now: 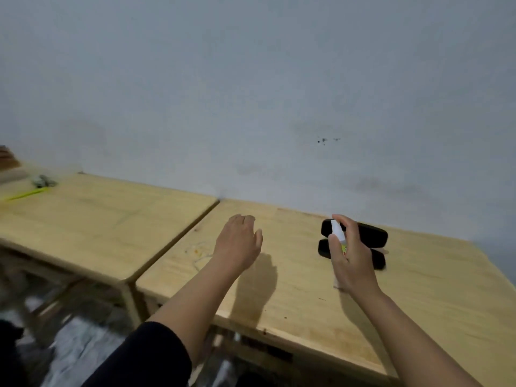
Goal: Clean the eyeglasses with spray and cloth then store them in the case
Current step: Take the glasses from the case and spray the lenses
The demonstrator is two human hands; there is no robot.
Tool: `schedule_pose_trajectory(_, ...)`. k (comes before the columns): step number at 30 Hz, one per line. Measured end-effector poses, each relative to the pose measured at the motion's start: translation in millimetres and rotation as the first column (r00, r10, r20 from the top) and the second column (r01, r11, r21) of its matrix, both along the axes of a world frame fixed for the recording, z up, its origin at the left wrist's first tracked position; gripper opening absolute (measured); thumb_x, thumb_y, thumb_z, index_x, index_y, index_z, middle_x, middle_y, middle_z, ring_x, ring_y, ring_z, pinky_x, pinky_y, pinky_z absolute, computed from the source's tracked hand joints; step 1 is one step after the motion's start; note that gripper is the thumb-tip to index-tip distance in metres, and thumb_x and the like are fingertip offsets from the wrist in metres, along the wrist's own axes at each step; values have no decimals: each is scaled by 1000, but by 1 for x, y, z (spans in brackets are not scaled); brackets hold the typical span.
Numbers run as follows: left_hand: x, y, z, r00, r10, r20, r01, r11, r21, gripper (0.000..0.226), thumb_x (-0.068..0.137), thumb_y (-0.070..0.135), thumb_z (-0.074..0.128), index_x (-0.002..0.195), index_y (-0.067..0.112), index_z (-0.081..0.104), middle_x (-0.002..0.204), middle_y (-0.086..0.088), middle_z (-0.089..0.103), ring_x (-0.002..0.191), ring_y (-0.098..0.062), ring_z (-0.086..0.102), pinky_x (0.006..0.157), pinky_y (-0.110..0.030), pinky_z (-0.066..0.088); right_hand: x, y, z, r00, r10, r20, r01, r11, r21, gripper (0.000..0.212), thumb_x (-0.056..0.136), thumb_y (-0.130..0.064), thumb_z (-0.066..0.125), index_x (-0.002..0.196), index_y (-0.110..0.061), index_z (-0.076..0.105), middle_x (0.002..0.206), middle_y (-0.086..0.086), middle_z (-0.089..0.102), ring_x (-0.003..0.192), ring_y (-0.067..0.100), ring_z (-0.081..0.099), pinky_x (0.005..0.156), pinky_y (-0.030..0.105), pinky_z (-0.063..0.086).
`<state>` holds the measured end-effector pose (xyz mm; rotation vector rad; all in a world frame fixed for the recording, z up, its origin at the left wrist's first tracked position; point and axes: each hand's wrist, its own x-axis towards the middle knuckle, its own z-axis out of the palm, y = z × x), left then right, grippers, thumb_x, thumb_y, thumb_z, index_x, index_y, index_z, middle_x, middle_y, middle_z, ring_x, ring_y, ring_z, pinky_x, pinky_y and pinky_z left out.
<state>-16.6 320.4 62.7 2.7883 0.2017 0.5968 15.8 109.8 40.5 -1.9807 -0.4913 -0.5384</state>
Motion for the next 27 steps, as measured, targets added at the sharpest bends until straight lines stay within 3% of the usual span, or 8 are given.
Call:
schedule_pose_trajectory(3, -19, 48, -16, 996, 87, 17, -87, 996, -31, 38, 97, 28, 39, 130, 10, 44, 133, -10, 48, 127, -23, 40, 101, -33, 34, -2, 28, -10, 998, 65, -25, -65, 997, -28, 37, 91, -29, 40, 127, -23, 44, 88, 0, 56, 58, 16, 50, 59, 34, 40)
schedule_pose_trajectory(5, -32, 75, -28, 994, 101, 31, -99, 994, -50, 34, 96, 23, 40, 127, 11, 48, 131, -10, 50, 125, -24, 42, 100, -34, 37, -3, 43, -15, 995, 93, -24, -94, 995, -42, 36, 90, -30, 41, 126, -23, 44, 75, 2, 53, 51, 14, 46, 53, 31, 34)
schedule_pose_trajectory(8, -49, 104, -42, 996, 91, 26, -89, 994, -65, 34, 92, 7, 44, 126, 13, 51, 135, -8, 49, 128, -23, 43, 103, -35, 40, -3, 58, -20, 992, 120, -39, -122, 991, -55, 35, 93, -23, 44, 127, -18, 44, 80, 2, 52, 63, 31, 54, 55, 32, 32)
schedule_pose_trajectory(13, -54, 122, -61, 997, 71, -32, -73, 996, -47, 45, 89, 3, 52, 128, 24, 50, 146, 1, 40, 137, -16, 32, 112, -35, 30, 1, 72, -30, 986, 152, -71, -156, 986, -58, 39, 87, -33, 37, 125, -27, 43, 70, 8, 57, 43, 12, 38, 48, 29, 29)
schedule_pose_trajectory(18, -41, 122, -71, 996, 82, -41, -89, 974, -208, 30, 90, 12, 54, 118, 21, 59, 141, 3, 46, 104, -7, 58, 90, -25, 50, 4, 77, -34, 980, 169, -102, -177, 982, -64, 35, 90, -31, 39, 125, -28, 43, 72, 11, 59, 45, 10, 39, 46, 20, 30)
schedule_pose_trajectory(21, -35, 126, -75, 998, 52, -39, -63, 921, -384, 24, 92, 22, 49, 113, 23, 61, 135, 9, 50, 91, 5, 55, 73, -18, 45, 7, 76, -35, 982, 155, -110, -163, 984, -70, 31, 95, -25, 42, 126, -27, 43, 78, 12, 60, 48, 11, 41, 48, 20, 30)
schedule_pose_trajectory(24, -32, 126, -74, 999, 39, -35, -51, 862, -504, 17, 90, 23, 53, 100, 22, 67, 133, 11, 52, 104, -7, 58, 89, -33, 48, 9, 75, -35, 981, 161, -106, -167, 984, -55, 31, 96, -20, 42, 126, -26, 43, 65, 7, 53, 45, 10, 40, 45, 19, 29)
schedule_pose_trajectory(27, -25, 120, -70, 995, 100, -10, -91, 850, -519, 19, 88, 13, 57, 102, 23, 65, 125, 2, 57, 107, -13, 57, 99, -34, 44, 10, 71, -34, 981, 154, -116, -159, 987, -36, 31, 96, -16, 44, 125, -26, 44, 53, -2, 41, 44, 10, 38, 46, 19, 30)
